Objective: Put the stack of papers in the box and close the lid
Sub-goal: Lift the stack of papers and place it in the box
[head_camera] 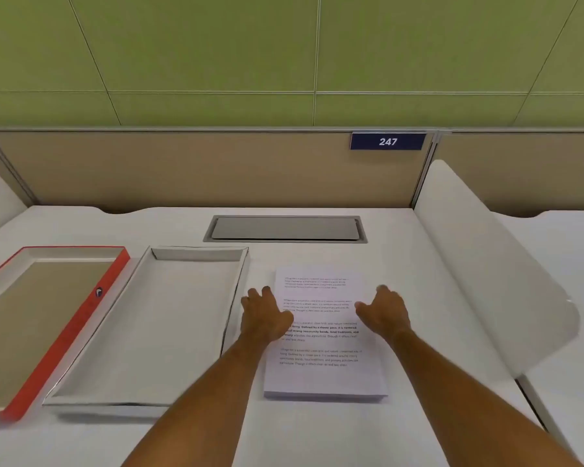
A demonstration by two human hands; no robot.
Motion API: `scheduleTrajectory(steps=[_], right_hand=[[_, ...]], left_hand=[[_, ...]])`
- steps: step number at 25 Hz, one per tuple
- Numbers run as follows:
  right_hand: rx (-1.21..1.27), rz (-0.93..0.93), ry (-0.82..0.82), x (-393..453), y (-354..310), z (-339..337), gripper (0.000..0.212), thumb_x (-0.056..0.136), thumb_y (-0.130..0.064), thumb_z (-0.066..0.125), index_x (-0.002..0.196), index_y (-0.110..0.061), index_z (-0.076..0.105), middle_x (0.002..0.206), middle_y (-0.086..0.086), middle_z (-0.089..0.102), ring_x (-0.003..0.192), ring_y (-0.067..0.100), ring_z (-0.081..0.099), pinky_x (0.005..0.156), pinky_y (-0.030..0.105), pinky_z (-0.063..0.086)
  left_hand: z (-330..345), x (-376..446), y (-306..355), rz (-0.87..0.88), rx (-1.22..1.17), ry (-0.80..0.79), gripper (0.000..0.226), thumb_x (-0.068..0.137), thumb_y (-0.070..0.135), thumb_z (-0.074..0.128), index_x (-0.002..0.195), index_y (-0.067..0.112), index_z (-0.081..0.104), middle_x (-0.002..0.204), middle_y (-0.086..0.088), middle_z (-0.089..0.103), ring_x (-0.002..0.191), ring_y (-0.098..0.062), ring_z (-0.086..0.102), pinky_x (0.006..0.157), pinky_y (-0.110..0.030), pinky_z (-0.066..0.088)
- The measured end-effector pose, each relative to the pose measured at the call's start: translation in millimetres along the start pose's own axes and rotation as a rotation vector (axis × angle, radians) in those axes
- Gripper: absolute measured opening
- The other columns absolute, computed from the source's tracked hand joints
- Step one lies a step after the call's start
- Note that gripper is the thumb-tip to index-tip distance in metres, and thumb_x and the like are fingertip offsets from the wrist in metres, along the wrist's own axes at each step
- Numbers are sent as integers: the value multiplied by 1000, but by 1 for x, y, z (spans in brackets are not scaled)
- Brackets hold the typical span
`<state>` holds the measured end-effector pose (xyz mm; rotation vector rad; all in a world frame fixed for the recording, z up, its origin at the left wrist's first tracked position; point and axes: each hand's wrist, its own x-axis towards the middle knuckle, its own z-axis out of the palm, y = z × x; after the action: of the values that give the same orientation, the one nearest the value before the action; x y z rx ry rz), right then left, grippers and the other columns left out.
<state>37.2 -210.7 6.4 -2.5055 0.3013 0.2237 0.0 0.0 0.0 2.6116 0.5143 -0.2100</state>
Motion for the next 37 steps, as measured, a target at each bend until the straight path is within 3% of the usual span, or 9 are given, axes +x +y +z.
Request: scheduleTrajectory(steps=[3,9,14,18,23,28,32,35,37], right_hand=[[88,135,-121,4,9,11,53,86,-33,67,125,0,52,128,19,61,115,35,59,86,37,50],[195,234,-173,21,7,24,55,80,-35,74,120,-1,56,122,17,64,111,35,63,93,42,54],[472,362,-297,56,27,36,72,54,-40,84,112,-4,59,104,16,72,86,37,73,76,54,61],[490,369,-308,59,25,36,66,54,-41,84,106,-6,64,98,15,75,81,36,75,73,53,62],[517,317,-304,55,18,27,52,63,-33,86,102,-5,67,94,15,77,78,35,76,72,51,63],[585,312,-357,55,15,23,41,70,-22,85,101,-2,68,93,18,77,78,36,76,71,51,63],[663,320,-390,56,16,19,35,76,-15,81,103,4,67,91,19,77,78,36,75,70,46,63],[686,345,-395,57,22,13,19,85,-12,67,97,2,64,82,14,69,68,28,65,58,31,51],[679,368,-420,61,28,10,9,86,-9,63,90,-1,61,79,13,65,68,26,62,59,31,46]], left_hand=[[13,9,-6,-121,-146,-105,70,84,35,63,141,7,35,140,-19,40,133,-36,37,104,-42,40],[19,24,-7,-269,-390,-148,58,78,34,67,125,6,49,123,-12,60,111,-31,62,91,-40,54],[14,36,-13,-341,-595,-194,26,86,25,62,102,6,54,92,-7,66,88,-26,67,79,-37,58],[13,42,-14,-344,-623,-228,24,90,24,61,102,9,49,101,-10,64,88,-25,63,64,-29,48],[19,53,-21,-307,-599,-240,31,88,26,64,110,5,62,106,-12,72,85,-24,69,57,-24,49],[17,54,-23,-274,-683,-211,13,90,22,63,88,10,58,88,-6,68,75,-18,64,59,-24,48],[20,61,-32,-295,-750,-266,21,86,21,68,98,5,63,99,-12,75,90,-28,72,85,-43,59],[22,64,-37,-319,-794,-270,22,83,18,72,96,2,64,98,-14,76,89,-30,74,85,-45,60],[19,65,-38,-349,-847,-291,22,81,13,75,95,0,65,98,-17,76,87,-31,74,82,-45,61]])
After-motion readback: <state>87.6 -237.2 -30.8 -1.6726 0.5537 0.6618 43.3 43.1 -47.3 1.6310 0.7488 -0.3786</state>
